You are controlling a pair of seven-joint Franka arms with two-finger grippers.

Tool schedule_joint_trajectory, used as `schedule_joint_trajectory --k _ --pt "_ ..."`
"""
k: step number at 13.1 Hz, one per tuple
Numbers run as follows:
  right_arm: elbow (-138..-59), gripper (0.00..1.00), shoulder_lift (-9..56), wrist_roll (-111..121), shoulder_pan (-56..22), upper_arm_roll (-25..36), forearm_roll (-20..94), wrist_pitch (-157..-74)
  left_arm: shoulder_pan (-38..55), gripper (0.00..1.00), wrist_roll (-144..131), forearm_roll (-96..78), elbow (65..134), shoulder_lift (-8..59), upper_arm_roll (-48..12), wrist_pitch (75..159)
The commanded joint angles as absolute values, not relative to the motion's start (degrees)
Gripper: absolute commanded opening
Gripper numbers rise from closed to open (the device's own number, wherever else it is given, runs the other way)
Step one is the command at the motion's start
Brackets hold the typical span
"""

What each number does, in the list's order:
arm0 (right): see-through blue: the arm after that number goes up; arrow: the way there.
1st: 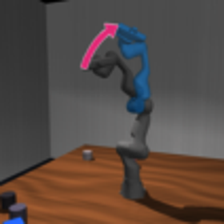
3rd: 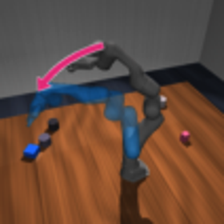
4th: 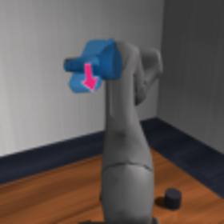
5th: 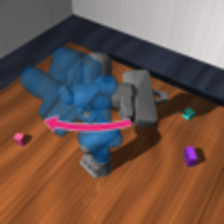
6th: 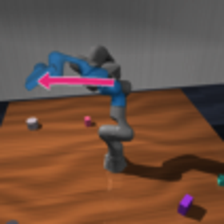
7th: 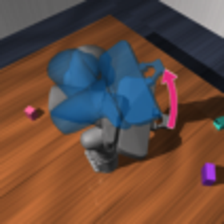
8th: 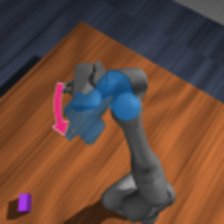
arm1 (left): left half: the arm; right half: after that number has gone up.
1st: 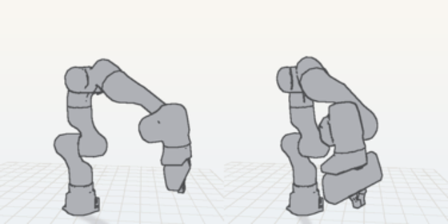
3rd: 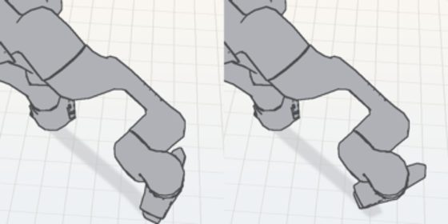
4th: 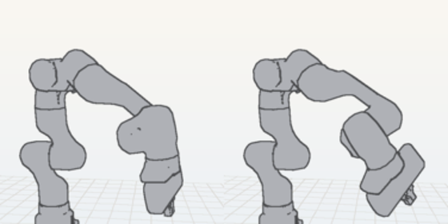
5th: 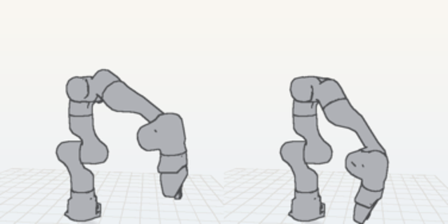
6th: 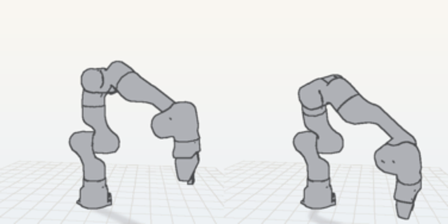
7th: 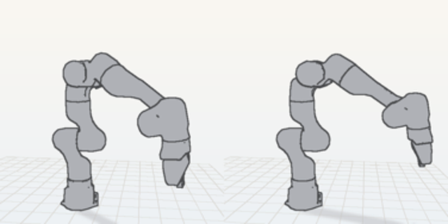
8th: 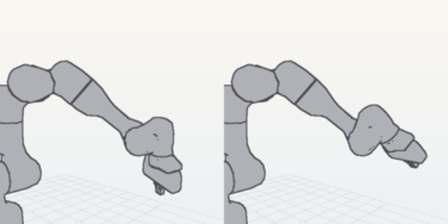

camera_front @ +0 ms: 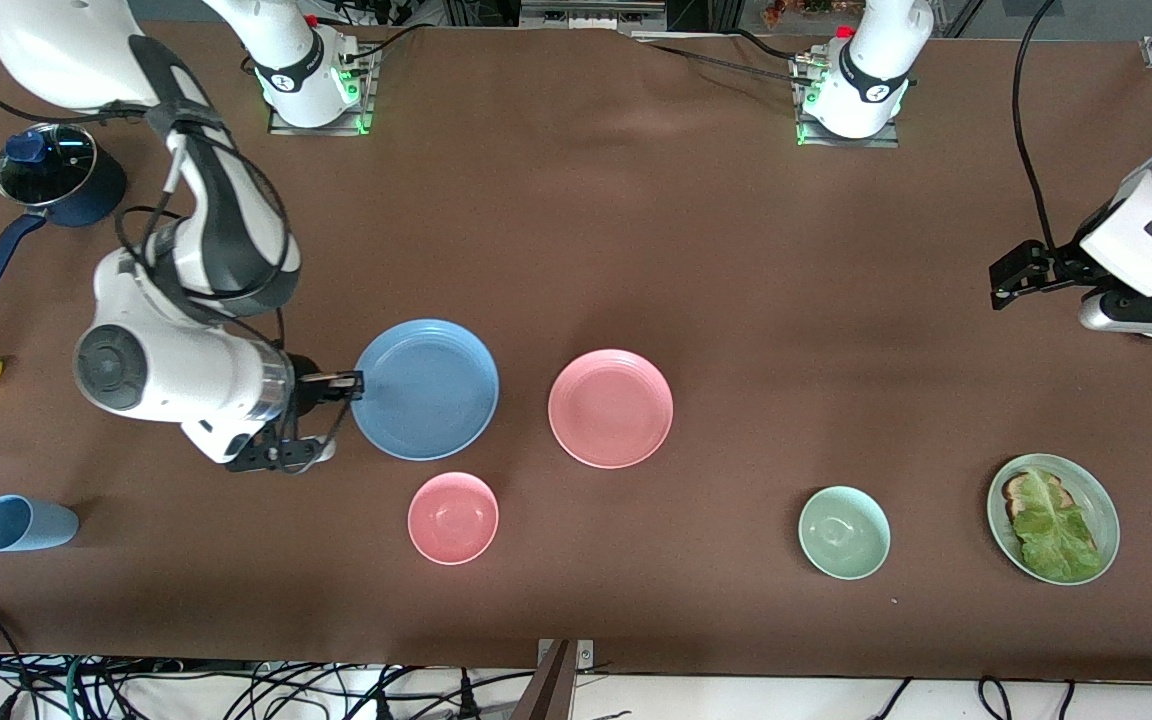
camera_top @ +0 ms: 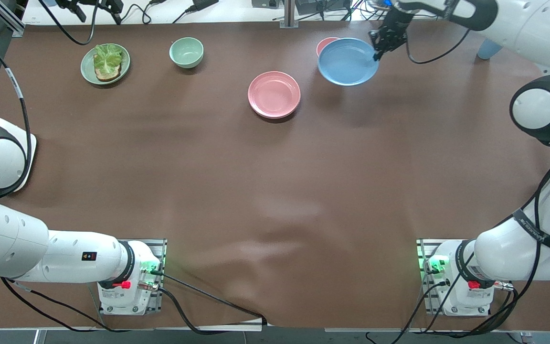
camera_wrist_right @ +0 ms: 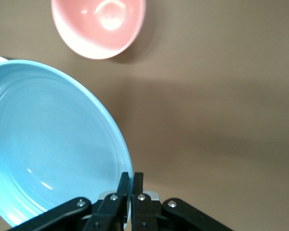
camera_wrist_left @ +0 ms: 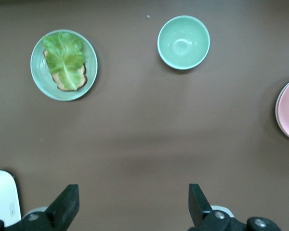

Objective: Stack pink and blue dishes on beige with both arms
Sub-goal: 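Carry the blue plate over the pink plate and lower it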

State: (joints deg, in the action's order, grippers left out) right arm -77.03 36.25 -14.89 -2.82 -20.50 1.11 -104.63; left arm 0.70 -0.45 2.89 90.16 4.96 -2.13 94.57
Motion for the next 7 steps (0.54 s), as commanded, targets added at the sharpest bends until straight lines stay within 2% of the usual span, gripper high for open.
schedule_joint_trajectory --k 1,7 --pt "-76.29 0.0 36.38 -24.22 -8.15 -20.3 -1.23 -106.6 0.18 1.0 1.05 0.0 89.82 3.87 -1.5 92.55" --pt "-76.46 0.0 41.56 -43.13 -18.18 -20.13 -4.47 -117.76 -0.79 1.0 1.23 -1.05 90.53 2.63 -1.58 90.01"
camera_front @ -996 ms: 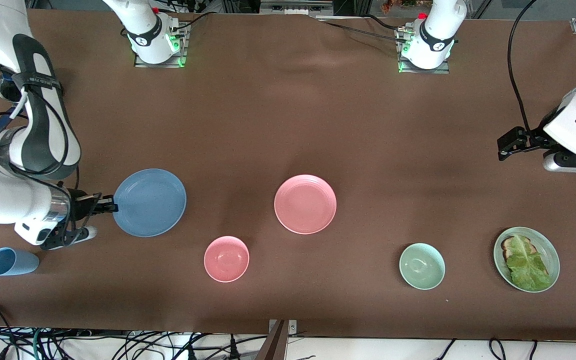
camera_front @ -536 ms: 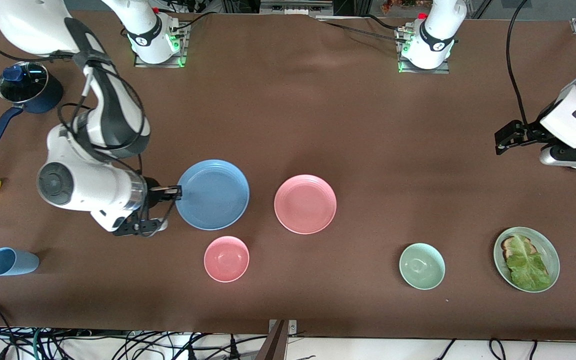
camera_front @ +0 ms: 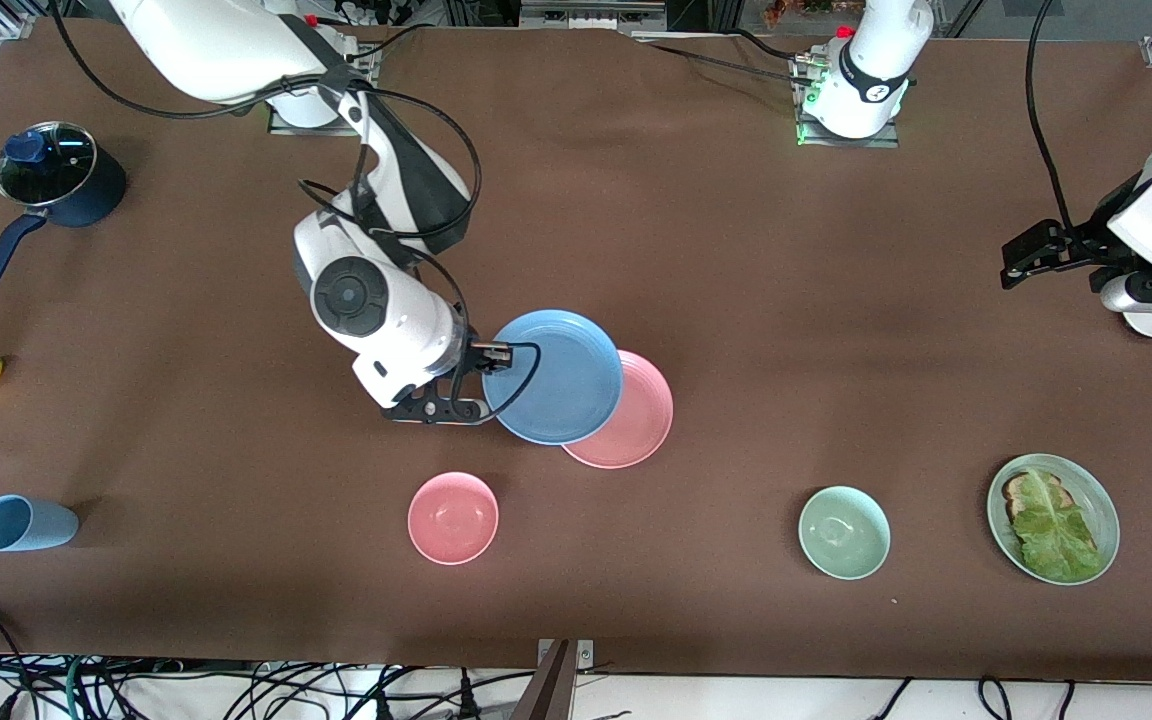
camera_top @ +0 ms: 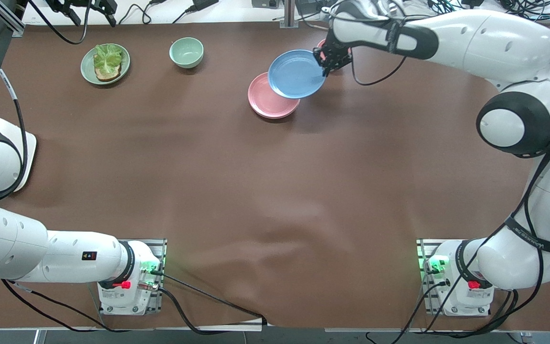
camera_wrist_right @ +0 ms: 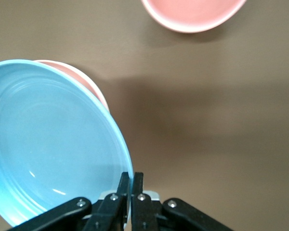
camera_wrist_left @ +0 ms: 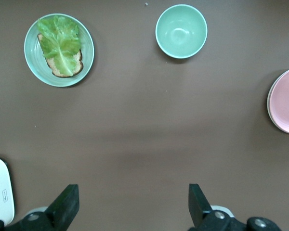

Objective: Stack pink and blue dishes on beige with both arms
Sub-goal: 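Carry the blue plate over the pink plate and lower it, then open the right gripper to release the blue plate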

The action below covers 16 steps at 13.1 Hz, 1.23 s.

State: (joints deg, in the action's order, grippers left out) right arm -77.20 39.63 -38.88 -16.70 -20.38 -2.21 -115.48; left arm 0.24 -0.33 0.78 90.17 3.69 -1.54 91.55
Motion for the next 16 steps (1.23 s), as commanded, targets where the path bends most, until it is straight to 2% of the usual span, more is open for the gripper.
schedule_joint_trajectory --k 1,7,10,15,16 --pt "-76.46 0.0 42.7 -45.5 -19.32 -20.13 -4.92 -119.95 -0.88 1.0 1.32 -1.23 90.53 2.72 -1.58 90.0" --pt "-76.46 0.0 47.28 -52.55 -24.34 -18.2 -5.01 -129.45 -1.05 1.0 1.41 -1.32 90.53 2.9 -1.76 90.0" --pt "-76.38 0.0 48.16 -53.0 -26.54 -15.91 -5.01 -130.95 -1.05 1.0 1.49 -1.32 90.53 2.99 -1.76 90.09" --pt "-76.38 0.0 49.31 -53.0 -26.54 -15.65 -5.01 -132.45 -0.97 1.0 1.49 -1.41 90.44 2.99 -1.84 90.18" --pt "-76.38 0.07 49.31 -52.91 -26.54 -15.3 -5.01 -132.45 -0.97 1.0 1.49 -1.41 90.44 2.99 -1.85 90.18"
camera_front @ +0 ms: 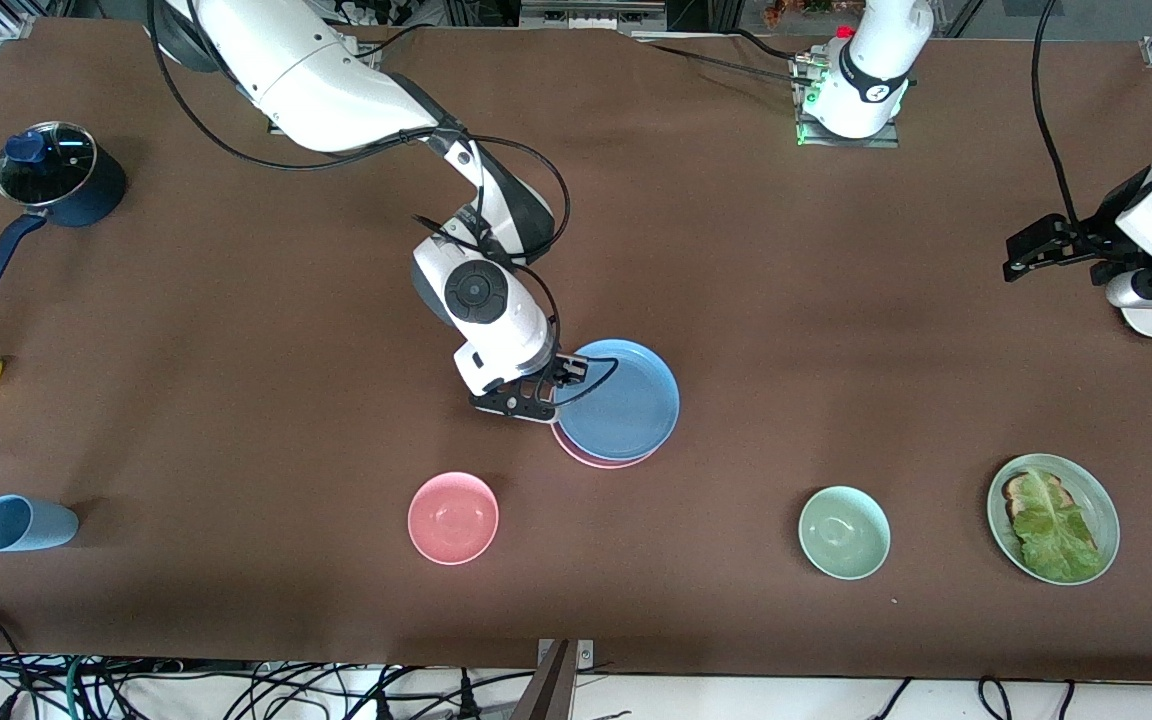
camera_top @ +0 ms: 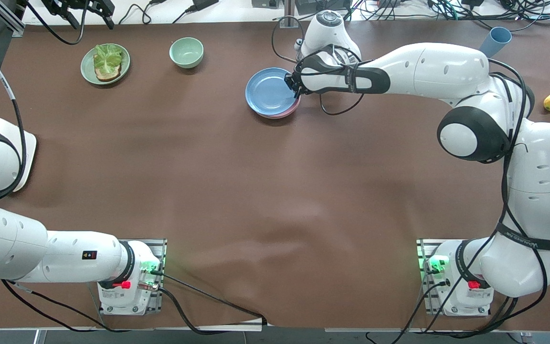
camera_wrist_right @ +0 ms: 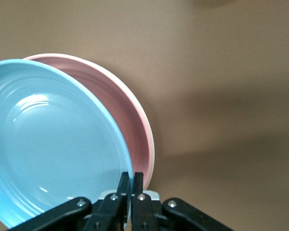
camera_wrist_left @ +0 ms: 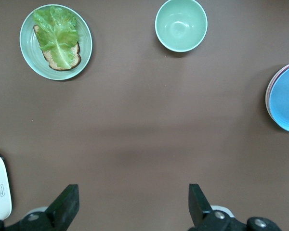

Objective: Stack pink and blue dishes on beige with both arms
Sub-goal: 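Open the right gripper to release the blue plate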

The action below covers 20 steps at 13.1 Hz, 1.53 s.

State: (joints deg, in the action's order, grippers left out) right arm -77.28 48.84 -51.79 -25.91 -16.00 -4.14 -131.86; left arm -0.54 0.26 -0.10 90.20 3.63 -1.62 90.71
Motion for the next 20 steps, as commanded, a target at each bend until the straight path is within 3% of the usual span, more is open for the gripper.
schedule_joint_trajectory --k 1,4,7,8,9,14,20 --pt "-76.38 0.22 49.31 -52.74 -26.46 -15.29 -4.92 -132.45 -0.97 1.0 1.49 -1.41 90.44 3.08 -1.85 90.18" --pt "-76.29 0.6 48.87 -52.3 -26.11 -14.94 -4.92 -132.36 -0.88 1.0 1.49 -1.49 90.44 2.99 -1.93 90.18" --pt "-76.29 0.8 47.2 -51.33 -25.14 -13.8 -4.83 -130.88 -1.05 1.0 1.49 -2.55 90.44 3.08 -1.85 90.18" --pt "-76.29 0.95 46.15 -50.63 -23.83 -13.71 -4.66 -129.56 -1.05 1.0 1.49 -2.55 90.44 3.16 -1.85 90.18" --pt "-76.46 0.99 43.79 -48.28 -22.25 -13.71 -4.57 -126.77 -1.05 1.0 1.49 -2.55 90.44 3.16 -1.85 90.18" --pt "-79.44 1.0 31.23 -25.36 -13.29 -13.1 -1.16 -109.45 -0.97 1.0 1.49 -2.55 90.44 3.16 -1.76 90.18" --pt "-85.07 1.0 16.89 -5.91 -8.53 -0.73 4.31 -95.46 -1.05 1.0 1.49 -2.55 90.35 3.16 -1.76 90.18"
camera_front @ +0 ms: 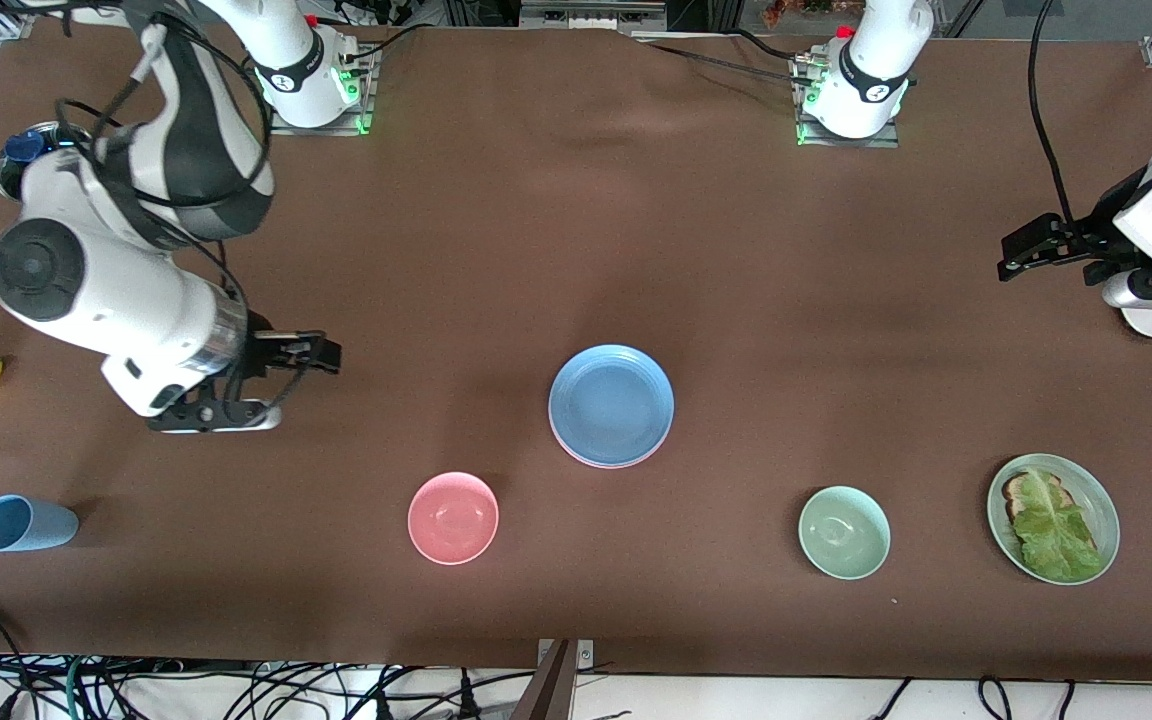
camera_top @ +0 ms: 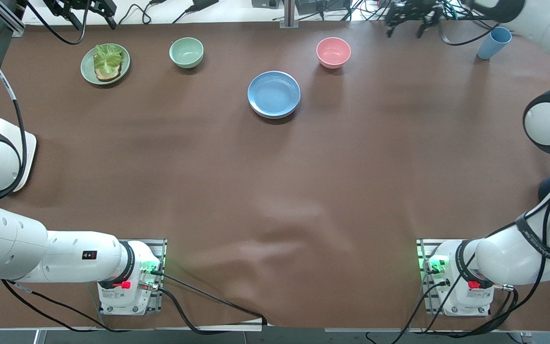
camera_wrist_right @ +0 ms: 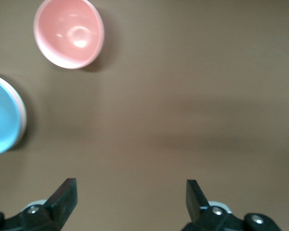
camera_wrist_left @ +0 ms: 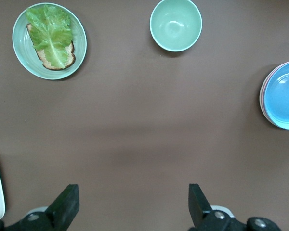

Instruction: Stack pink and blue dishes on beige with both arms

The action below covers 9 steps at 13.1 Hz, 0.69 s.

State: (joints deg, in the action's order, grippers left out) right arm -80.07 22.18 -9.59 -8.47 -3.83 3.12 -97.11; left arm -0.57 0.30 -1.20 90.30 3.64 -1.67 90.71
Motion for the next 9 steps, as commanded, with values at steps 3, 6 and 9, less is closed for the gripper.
schedule_joint_trajectory --k 3,6,9 --pt "-85.96 1.0 13.71 2.88 -8.26 5.69 4.31 -91.51 -1.05 1.0 1.49 -2.55 90.26 3.43 -1.58 90.26" --pt "-85.34 1.0 13.27 6.67 -8.26 8.78 3.35 -89.92 -1.05 1.0 1.41 -2.37 90.0 3.86 -1.58 90.26" --pt "-85.17 1.0 13.27 6.5 -8.26 8.79 3.25 -89.3 -0.97 1.0 1.41 -2.37 89.82 4.04 -1.58 90.35"
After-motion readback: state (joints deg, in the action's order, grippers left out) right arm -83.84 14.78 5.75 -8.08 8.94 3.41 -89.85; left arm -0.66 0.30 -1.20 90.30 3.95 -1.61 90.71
